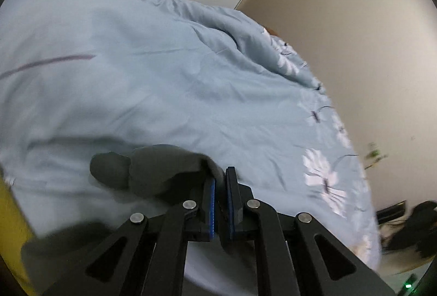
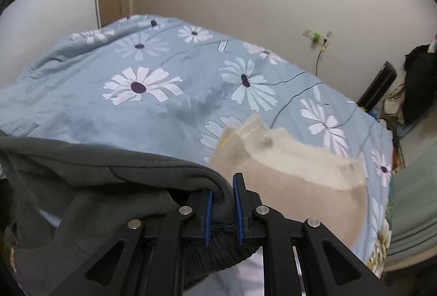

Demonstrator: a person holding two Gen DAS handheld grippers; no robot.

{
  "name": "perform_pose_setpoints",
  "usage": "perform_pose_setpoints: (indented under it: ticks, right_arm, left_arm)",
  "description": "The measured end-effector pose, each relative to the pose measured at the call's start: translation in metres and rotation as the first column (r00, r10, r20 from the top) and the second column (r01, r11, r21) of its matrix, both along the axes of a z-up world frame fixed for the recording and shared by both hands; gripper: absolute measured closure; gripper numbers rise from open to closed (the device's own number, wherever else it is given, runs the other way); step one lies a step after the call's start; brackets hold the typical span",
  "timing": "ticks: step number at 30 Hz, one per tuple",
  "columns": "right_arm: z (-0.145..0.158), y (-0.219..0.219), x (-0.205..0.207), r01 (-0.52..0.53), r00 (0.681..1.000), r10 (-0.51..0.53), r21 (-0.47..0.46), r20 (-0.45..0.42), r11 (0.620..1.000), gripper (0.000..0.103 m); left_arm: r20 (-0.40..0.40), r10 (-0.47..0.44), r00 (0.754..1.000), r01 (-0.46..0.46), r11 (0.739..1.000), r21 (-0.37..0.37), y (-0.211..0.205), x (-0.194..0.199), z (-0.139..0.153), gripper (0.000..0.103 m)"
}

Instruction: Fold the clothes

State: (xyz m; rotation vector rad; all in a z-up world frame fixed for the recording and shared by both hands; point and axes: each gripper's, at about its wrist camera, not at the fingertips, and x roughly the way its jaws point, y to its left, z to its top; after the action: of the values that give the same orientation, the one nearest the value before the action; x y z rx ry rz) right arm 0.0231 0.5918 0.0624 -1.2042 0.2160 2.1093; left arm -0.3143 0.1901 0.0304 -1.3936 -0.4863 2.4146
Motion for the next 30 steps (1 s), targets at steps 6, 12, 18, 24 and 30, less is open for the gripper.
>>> perform_pose_setpoints:
  ticks: [6, 12, 18, 24, 30]
  right_arm:
    - [-0.046, 0.032, -0.036, 0.011, 0.996, -0.006, -0.048, 0.091, 0.999, 0.088]
    - [-0.054, 0.035, -0.027, 0.005, 0.998, 0.0, -0.078, 0.067, 0.997, 0.083]
    - [-0.013, 0.017, 0.006, -0.009, 0.999, 0.004, -0.116, -0.047, 0.993, 0.06]
    - [0.016, -0.037, 0.056, -0.069, 0.987, 0.048, -0.129, -0.155, 0.989, 0.05]
    - [-0.015, -0.094, 0.103, -0.11, 0.979, 0.067, -0.222, -0.193, 0.969, 0.05]
  left_arm:
    - [0.037, -0.025, 0.999, 0.028, 0.997, -0.076, 0.043, -0.038, -0.03, 0.094]
    - [0.104, -0.052, 0.993, 0.063, 0.993, -0.102, 0.042, -0.024, -0.039, 0.052]
    - [0.11, -0.133, 0.985, 0.14, 0.988, -0.061, 0.004, 0.033, -0.007, 0.046]
    - [0.022, -0.307, 0.951, 0.308, 0.949, -0.067, -0.001, 0.139, 0.028, 0.043]
    - [0.064, -0.509, 0.858, 0.503, 0.859, 0.091, 0.031, 0.264, 0.016, 0.039]
